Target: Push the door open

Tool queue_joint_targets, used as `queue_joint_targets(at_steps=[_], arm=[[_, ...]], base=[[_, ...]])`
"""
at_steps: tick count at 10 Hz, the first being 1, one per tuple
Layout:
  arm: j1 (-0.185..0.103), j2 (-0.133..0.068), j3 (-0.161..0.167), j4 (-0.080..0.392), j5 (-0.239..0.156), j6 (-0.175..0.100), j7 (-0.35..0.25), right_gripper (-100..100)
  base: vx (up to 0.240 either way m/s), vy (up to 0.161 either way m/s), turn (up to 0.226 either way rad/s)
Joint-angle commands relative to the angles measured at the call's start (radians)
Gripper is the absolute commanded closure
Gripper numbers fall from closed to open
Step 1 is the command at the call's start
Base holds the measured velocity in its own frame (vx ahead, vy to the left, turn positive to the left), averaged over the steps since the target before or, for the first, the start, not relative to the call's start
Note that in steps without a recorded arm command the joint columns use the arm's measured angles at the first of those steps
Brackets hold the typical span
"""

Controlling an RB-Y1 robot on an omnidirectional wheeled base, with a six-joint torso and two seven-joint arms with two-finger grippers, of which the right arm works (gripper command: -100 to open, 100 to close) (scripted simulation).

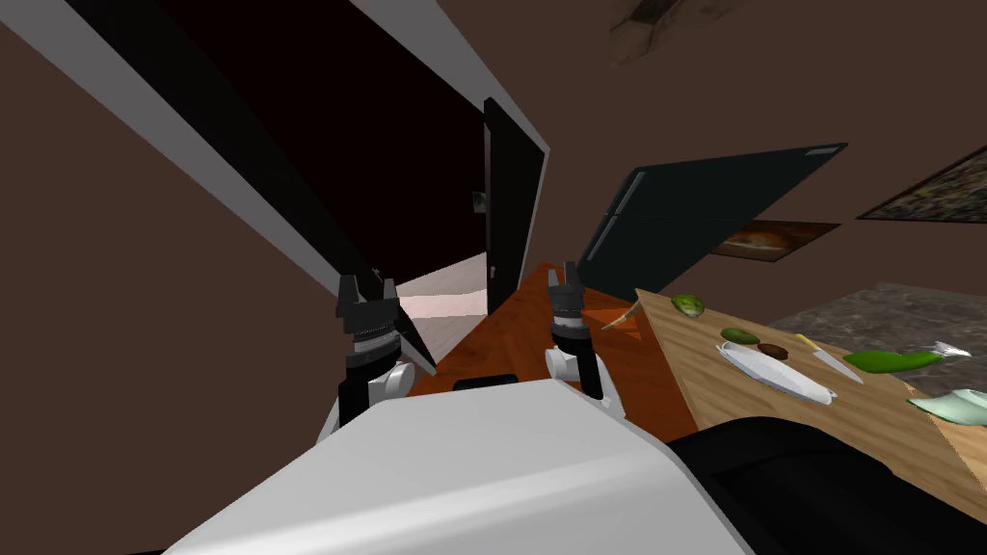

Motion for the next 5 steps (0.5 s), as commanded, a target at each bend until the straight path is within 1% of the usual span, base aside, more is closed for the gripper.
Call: queue_joint_targets(at_steps=[1, 4, 5], arm=[[-0.014, -0.006, 0.009, 0.037, 0.001, -0.008, -0.004, -100], [-0.030, -0.012, 0.019, 0.080, 0.003, -0.018, -0.008, -100], [-0.043, -0.016, 0.028, 0.116, 0.004, -0.026, -0.012, -100]], base=[[0.164, 0.004, -0.001], [0.081, -0.043, 0.021], [0.106, -0.051, 0.021]])
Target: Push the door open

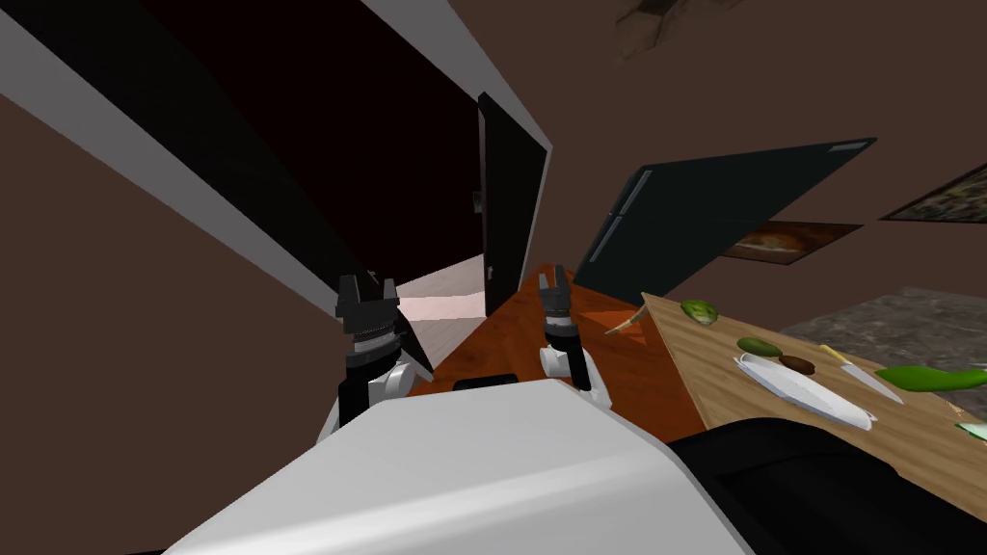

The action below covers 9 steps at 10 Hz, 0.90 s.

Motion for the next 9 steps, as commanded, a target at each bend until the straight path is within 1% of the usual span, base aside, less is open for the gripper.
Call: queue_joint_targets(at_steps=[1, 3, 5, 9], arm=[[-0.015, -0.006, 0.007, 0.042, 0.000, -0.011, -0.005, -100], [-0.030, -0.011, 0.017, 0.083, 0.002, -0.020, -0.010, -100], [-0.049, -0.016, 0.030, 0.134, 0.003, -0.031, -0.015, -100], [-0.090, -0.025, 0.057, 0.245, 0.007, -0.056, -0.026, -100]], base=[[0.119, -0.062, 0.024], [0.103, -0.032, 0.015], [0.089, -0.024, 0.017], [0.093, -0.049, 0.021]])
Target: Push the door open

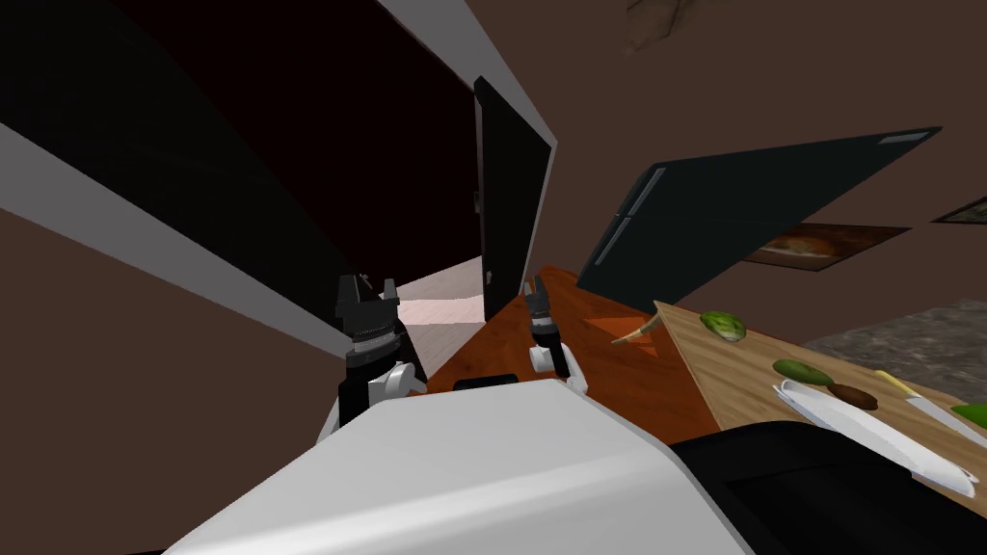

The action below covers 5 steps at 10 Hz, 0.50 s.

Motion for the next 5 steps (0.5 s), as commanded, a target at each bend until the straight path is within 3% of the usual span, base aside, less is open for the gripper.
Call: queue_joint_targets(at_steps=[1, 5], arm=[[-0.018, -0.005, 0.011, 0.043, 0.001, -0.006, -0.006, -100], [-0.066, -0.012, 0.042, 0.169, 0.006, -0.034, -0.019, -100]], base=[[0.105, -0.070, 0.023], [0.100, -0.061, 0.026]])
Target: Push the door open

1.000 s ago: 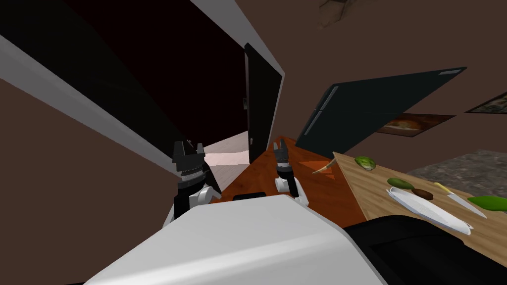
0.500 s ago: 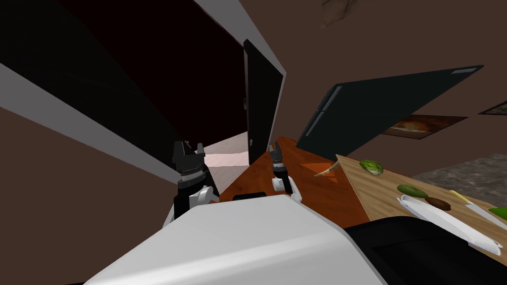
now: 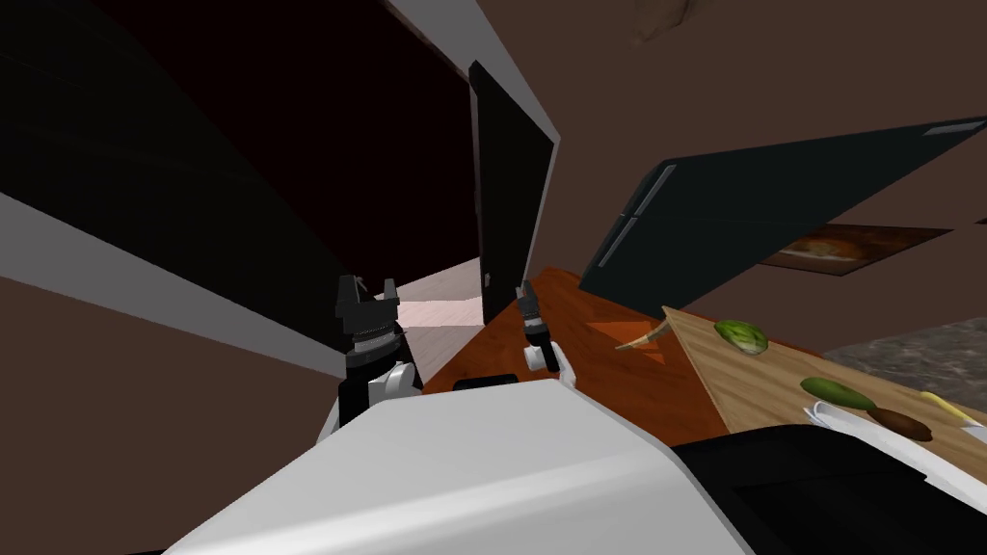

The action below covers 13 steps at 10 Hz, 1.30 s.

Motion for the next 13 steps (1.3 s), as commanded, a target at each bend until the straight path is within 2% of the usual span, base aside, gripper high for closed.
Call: queue_joint_targets(at_steps=[1, 2, 3, 5, 6, 12, 13], arm=[[-0.014, 0.000, 0.018, 0.048, 0.004, -0.009, -0.004, -100], [-0.027, -0.002, 0.026, 0.075, 0.005, -0.016, -0.007, -100], [-0.027, -0.002, 0.026, 0.081, 0.005, -0.016, -0.007, -100], [-0.053, -0.004, 0.043, 0.147, 0.008, -0.032, -0.014, -100], [-0.053, -0.004, 0.043, 0.152, 0.008, -0.032, -0.014, -100], [-0.132, -0.010, 0.096, 0.357, 0.016, -0.080, -0.037, -100], [-0.132, -0.010, 0.096, 0.368, 0.016, -0.080, -0.037, -100]], base=[[0.102, -0.057, 0.026], [0.096, -0.051, 0.022], [0.057, -0.040, 0.010], [0.060, -0.050, 0.022], [0.053, -0.039, 0.011], [0.085, -0.063, 0.027], [0.070, -0.041, 0.008]])
